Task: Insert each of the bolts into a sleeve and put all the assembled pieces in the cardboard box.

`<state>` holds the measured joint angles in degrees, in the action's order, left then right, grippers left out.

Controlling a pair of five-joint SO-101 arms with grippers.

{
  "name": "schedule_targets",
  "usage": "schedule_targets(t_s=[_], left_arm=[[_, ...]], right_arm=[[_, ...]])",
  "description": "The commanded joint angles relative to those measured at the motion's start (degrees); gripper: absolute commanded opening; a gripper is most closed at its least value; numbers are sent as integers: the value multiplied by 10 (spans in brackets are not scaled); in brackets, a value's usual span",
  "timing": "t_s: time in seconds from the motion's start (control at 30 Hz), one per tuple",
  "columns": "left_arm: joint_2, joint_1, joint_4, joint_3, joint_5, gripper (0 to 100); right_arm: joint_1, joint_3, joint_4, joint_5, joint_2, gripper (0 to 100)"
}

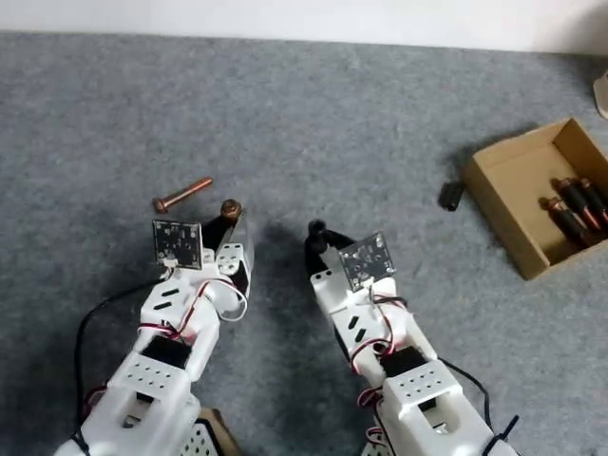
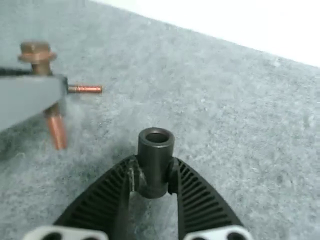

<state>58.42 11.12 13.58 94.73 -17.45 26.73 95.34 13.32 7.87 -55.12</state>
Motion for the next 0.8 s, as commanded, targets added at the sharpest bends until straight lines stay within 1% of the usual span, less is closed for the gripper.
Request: schedule_targets(t_s=[0.0,0.1,0.23,0.33,0.5,0.77], left_arm=[[18,-3,28,-49,-4,6],[15,26,18,-73,-4,6],[13,81,-1,-89,-1,6],[13,110,3,-98,0,6],[13,117,3,-130,1,6],[17,118,4,-131,-4,6]], right_arm=[[4,71,-3,4,-7,5],[4,71,-4,3,-7,5],[4,71,-4,3,-7,5],[4,71,-4,3,-7,5],[4,71,-4,3,-7,5],[5,71,-4,3,-7,5]])
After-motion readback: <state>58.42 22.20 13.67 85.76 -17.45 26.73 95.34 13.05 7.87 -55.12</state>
